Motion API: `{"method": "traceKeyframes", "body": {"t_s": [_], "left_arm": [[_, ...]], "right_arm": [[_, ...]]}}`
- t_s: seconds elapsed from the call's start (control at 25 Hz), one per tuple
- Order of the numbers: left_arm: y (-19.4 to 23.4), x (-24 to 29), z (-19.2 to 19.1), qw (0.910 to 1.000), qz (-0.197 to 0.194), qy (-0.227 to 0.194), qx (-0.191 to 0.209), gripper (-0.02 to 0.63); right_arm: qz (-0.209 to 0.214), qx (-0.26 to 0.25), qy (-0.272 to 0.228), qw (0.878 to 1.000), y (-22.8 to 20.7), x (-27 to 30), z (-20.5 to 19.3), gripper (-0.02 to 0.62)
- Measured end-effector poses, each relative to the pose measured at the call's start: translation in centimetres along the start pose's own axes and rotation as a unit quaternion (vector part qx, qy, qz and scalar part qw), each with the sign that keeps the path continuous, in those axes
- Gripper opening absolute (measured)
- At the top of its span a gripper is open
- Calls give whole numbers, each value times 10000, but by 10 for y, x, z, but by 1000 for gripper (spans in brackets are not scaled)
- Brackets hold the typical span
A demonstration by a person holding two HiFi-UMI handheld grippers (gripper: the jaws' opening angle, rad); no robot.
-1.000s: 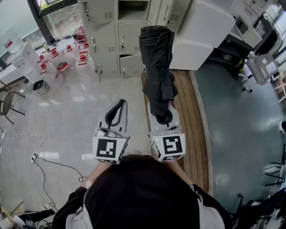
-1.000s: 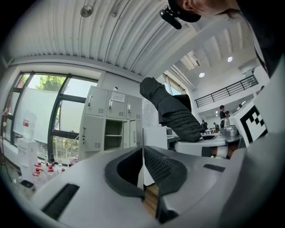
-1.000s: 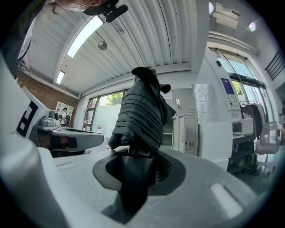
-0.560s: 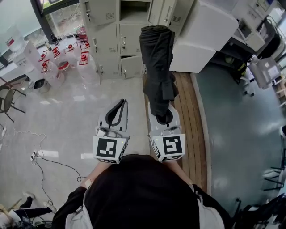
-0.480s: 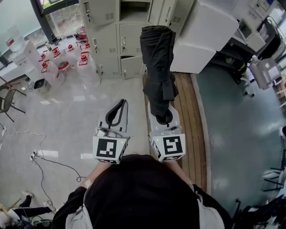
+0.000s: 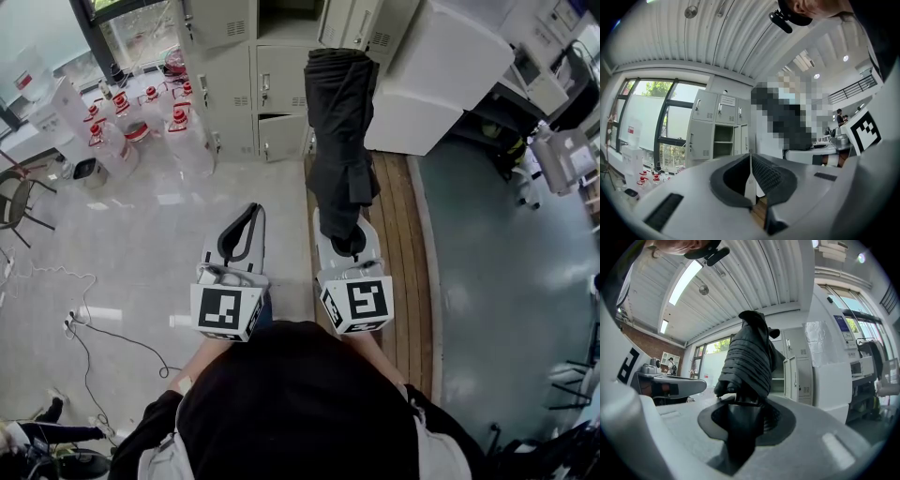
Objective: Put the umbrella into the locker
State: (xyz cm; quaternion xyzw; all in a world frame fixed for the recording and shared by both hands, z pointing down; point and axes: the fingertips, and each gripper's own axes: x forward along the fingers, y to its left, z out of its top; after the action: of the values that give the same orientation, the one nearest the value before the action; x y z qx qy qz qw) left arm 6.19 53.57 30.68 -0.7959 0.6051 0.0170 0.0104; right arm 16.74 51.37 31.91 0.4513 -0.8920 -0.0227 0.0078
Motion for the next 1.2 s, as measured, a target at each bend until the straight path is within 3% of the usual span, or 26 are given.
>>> {"method": "traceKeyframes", "body": {"t_s": [0.24,0.56,0.8,1.2], "left_arm": [[31,41,-9,10000,-80,-23,-23,17],[83,127,-4,9989,-464,-109,17,6],[116,176,-7,9975,-704,3,-29,6],[161,234,-23,9957,-912,151,-86,6]], "right_arm": [[-86,24,11,10000,-11,48,-8,89],[-44,-19,-9,10000,-33,149,-2,89],[-267,165,51,9995,-52,208,3,89],[-483,214,60,9986,-67,269,0,89]]}}
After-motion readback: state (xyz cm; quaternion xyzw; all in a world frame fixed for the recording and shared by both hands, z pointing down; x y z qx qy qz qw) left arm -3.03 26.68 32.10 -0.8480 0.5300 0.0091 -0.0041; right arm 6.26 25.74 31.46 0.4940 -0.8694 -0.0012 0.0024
